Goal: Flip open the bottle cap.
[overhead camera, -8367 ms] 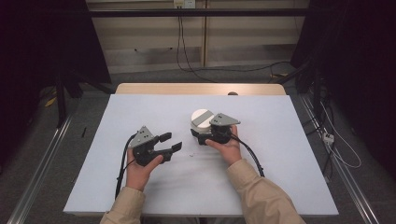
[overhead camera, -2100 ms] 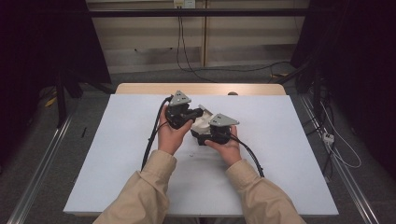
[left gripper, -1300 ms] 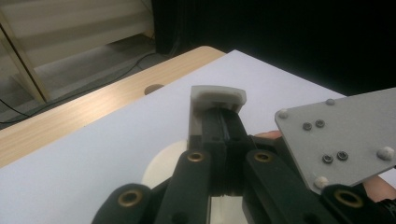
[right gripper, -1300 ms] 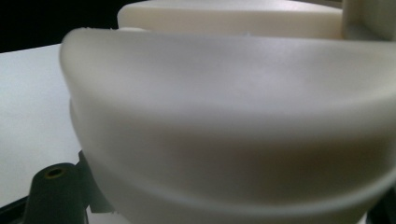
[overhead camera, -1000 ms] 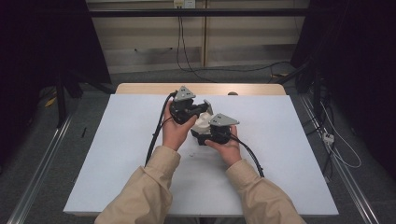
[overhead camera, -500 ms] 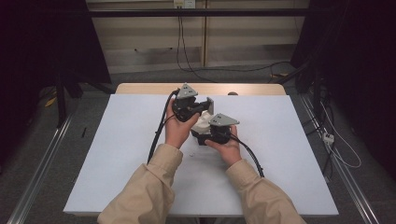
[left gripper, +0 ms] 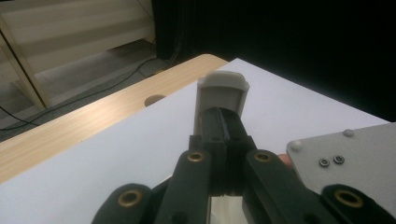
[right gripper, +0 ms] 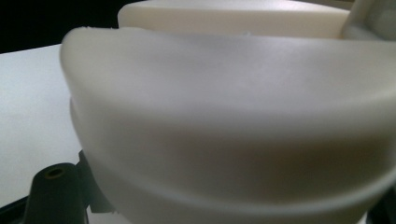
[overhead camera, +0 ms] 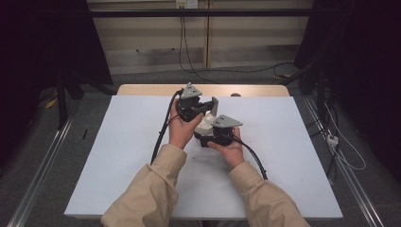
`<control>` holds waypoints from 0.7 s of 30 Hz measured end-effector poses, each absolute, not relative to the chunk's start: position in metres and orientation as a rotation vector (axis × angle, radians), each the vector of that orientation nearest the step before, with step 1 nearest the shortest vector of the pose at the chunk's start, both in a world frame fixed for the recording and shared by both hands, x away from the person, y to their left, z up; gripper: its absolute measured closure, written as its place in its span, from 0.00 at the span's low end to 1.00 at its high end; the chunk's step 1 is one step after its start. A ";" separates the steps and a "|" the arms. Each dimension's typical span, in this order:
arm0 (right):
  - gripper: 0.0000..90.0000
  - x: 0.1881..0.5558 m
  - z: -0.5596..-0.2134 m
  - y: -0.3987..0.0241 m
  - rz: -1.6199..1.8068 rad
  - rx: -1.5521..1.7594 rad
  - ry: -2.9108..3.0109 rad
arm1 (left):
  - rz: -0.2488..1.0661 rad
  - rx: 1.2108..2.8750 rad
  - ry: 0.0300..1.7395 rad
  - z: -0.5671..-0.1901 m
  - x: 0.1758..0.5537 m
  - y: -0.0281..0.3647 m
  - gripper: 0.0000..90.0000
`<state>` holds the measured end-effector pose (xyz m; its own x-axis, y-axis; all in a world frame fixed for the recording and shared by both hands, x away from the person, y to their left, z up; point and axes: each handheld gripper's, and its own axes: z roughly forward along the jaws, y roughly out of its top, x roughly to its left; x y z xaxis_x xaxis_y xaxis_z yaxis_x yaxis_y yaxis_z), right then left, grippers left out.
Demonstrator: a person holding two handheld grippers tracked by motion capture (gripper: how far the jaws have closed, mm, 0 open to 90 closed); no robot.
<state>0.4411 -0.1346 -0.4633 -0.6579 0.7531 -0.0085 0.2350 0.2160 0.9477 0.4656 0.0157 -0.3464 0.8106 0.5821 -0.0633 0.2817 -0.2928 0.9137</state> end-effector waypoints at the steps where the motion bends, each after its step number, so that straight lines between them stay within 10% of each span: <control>1: 0.21 0.441 -0.463 -0.135 1.446 0.911 2.022 | 0.342 1.893 0.649 -0.347 0.466 0.016 1.00; 21: 0.21 0.441 -0.463 -0.135 1.446 0.915 2.021 | 0.335 1.888 0.649 -0.349 0.475 0.009 1.00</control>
<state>0.4413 -0.1347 -0.4633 -0.6561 0.7546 -0.0070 0.2371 0.2150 0.9474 0.4746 0.0091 -0.3487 0.8127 0.5790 -0.0659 0.2812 -0.2906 0.9146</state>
